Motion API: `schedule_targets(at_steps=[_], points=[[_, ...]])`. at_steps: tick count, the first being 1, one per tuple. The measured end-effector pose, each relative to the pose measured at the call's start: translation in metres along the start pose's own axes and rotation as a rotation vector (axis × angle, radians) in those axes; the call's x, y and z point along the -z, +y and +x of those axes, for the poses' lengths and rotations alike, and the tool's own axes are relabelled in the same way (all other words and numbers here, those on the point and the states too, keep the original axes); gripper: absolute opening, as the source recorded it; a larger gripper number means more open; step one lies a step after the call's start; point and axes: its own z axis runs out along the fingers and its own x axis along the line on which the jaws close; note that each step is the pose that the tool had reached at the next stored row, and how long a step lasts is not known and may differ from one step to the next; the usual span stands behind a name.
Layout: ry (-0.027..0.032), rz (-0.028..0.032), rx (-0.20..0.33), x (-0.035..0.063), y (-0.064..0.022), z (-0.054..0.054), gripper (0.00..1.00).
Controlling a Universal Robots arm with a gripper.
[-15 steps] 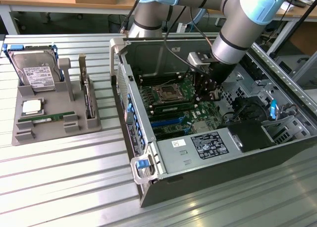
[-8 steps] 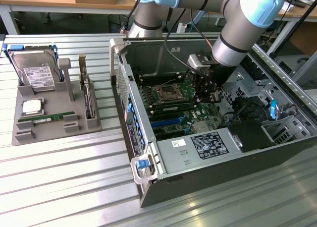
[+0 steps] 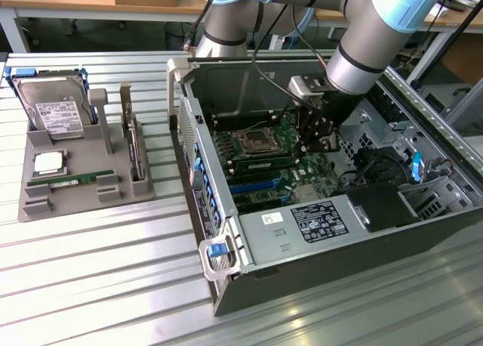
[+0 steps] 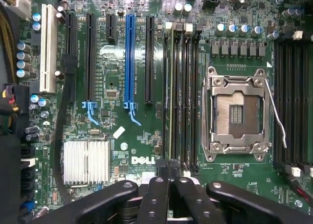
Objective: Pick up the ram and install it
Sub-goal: 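Press down the ram until it locks into place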
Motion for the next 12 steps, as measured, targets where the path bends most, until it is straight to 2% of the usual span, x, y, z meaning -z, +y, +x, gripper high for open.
schedule_targets(at_steps=[1,2,4,8,9,12], points=[[-0.0003,0.0023,0.0,-0.0006,0.0075,0.0,0.1],[-0.0009,0.0045,0.0,-0.0019,0.0226,0.0,0.1],[-0.0022,0.0061,0.001,-0.0033,0.0404,0.0,0.1],[-0.0058,0.0107,0.001,-0.0084,0.097,-0.001,0.1],[-0.0105,0.0108,0.002,-0.0098,0.1052,-0.001,0.1],[-0.014,0.0108,0.002,-0.017,0.112,-0.001,0.1]])
